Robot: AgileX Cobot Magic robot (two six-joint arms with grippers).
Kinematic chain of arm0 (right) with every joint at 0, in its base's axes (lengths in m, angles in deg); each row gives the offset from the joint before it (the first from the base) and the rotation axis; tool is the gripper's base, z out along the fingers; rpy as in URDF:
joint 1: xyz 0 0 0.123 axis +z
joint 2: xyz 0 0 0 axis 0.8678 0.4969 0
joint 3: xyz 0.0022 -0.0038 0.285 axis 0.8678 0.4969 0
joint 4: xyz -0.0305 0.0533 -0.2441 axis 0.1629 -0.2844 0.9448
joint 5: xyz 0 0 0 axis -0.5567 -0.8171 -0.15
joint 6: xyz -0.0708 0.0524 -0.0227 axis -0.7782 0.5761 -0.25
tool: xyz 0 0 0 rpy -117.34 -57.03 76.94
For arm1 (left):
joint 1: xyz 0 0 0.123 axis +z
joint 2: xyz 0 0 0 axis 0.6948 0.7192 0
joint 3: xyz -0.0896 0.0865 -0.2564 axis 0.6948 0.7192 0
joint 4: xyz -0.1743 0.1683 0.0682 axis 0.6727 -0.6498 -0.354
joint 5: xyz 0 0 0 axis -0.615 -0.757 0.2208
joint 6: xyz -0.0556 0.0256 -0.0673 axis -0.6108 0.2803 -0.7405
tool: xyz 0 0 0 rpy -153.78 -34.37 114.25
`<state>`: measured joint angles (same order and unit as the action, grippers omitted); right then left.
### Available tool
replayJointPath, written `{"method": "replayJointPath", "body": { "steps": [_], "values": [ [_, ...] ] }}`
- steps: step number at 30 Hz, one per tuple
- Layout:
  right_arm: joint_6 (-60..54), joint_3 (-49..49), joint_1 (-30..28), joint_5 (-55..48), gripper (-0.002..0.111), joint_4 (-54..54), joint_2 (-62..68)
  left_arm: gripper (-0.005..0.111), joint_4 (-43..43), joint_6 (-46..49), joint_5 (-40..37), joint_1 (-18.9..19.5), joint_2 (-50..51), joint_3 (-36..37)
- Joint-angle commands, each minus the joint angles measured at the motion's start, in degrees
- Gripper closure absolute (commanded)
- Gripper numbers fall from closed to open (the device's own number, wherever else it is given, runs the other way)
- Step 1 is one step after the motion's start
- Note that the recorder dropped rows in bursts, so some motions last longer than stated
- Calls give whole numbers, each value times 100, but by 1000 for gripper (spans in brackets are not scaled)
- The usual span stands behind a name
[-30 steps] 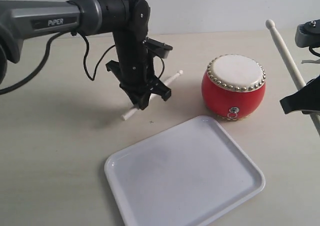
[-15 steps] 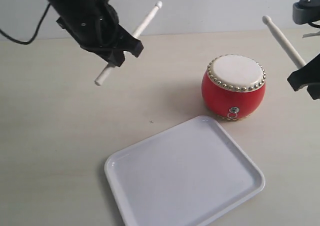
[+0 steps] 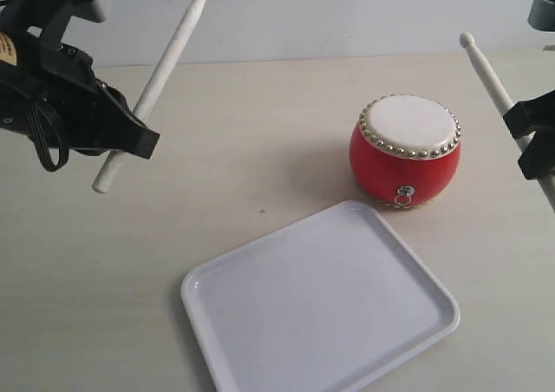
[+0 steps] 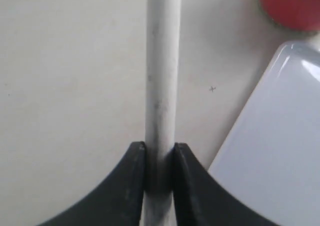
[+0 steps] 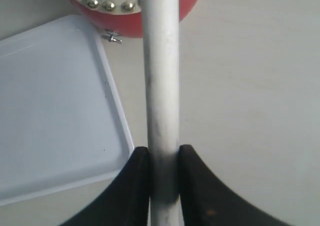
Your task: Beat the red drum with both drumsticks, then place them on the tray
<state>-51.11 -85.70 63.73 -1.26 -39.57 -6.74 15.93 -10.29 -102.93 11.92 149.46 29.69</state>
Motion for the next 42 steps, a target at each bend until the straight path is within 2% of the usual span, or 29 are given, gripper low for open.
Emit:
{"method": "replayJointPath", "body": {
  "steps": [1, 4, 9, 12, 16, 19, 24, 35, 37, 42],
  "values": [
    [-60, -40, -20, -317, 108, -64, -145, 107, 41, 220, -430, 14, 196, -78],
    [-60, -65, -20, -459, 108, -64, -104, 107, 420, 462, -918, 2, 780, -565],
    [-60, -129, -20, -875, 108, -4, 99, 107, 1380, 1160, -2071, -26, 1815, -1877],
    [-49, -129, -20, -917, 108, 41, 160, 107, 1331, 1139, -2630, -237, 2325, -2663],
    [-9, -129, 7, -986, 108, 11, 294, 107, 972, 905, -3033, -722, 2951, -3651],
    [94, -242, 258, -1049, 108, 232, 307, 107, 917, 786, -3382, -885, 3321, -4118],
    [356, -708, 636, -1049, 108, 727, 336, 107, 1014, 737, -3526, -849, 3508, -4262],
    [487, -1167, 652, -1049, 108, 779, 538, 107, 1030, 711, -3771, -849, 3447, -4262],
    [501, -1306, 652, -1049, 108, 530, 495, 107, 1030, 735, -3771, -849, 3447, -4262],
    [489, -777, 652, -1049, 108, 346, 842, 107, 1006, 833, -3771, -849, 3447, -4262]
  ]
}}
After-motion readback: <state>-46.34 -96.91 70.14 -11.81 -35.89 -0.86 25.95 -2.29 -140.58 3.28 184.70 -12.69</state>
